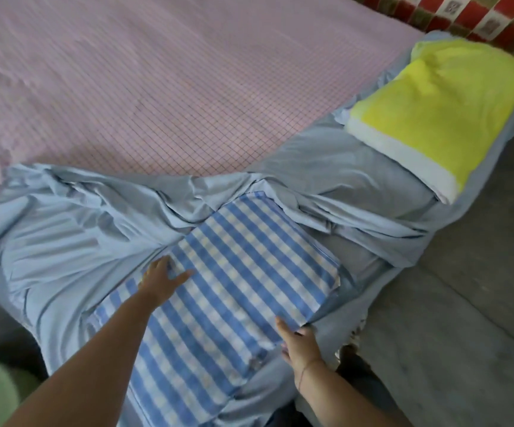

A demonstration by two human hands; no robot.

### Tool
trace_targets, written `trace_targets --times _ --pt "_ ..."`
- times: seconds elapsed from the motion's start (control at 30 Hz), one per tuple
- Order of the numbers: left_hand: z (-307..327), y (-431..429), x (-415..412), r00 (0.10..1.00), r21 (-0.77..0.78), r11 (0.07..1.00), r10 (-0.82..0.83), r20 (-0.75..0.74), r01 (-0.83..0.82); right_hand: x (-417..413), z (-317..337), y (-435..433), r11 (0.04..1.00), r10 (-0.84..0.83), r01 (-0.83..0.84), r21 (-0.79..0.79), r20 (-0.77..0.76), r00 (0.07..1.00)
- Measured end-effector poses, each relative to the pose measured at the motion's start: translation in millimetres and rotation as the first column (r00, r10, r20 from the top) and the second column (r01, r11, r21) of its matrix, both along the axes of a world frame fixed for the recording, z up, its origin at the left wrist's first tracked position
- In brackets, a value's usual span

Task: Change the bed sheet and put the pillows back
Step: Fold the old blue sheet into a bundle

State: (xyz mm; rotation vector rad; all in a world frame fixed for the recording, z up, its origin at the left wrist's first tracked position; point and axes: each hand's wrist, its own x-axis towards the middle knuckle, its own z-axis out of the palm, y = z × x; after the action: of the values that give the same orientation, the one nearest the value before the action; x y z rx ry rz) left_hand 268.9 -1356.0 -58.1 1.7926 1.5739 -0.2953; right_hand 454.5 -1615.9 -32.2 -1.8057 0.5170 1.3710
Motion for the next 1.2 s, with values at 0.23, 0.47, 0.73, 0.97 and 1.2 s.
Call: trace_targets --times 0.23,0.47,0.73,0.97,1.2 --pt "5 15 10 0.998 -0.04 0.998 0.042 -0.043 -0.044 -21 -9 15 0.995 -0.06 0.078 0.059 -0.264 0.963" --pt "48 -3 25 0.99 -0.078 0.997 0.004 0.144 0.007 -36 4 18 0.982 -0.065 0.077 0.171 -0.074 0.995" --pt "130 -22 57 0.877 -0.089 0.99 0.135 0.461 -0.106 16 93 -6 0.87 -0.089 0.047 0.492 0.063 0.994" --pt "225 -33 137 0.769 -0.109 0.992 0.119 0.628 -0.065 94 173 -17 0.832 -0.16 -0.035 0.554 0.3 0.94" --pt "289 -34 279 0.617 -0.05 0.998 0.061 0.784 -0.035 225 233 -15 0.73 -0.423 0.053 0.682 0.389 0.818"
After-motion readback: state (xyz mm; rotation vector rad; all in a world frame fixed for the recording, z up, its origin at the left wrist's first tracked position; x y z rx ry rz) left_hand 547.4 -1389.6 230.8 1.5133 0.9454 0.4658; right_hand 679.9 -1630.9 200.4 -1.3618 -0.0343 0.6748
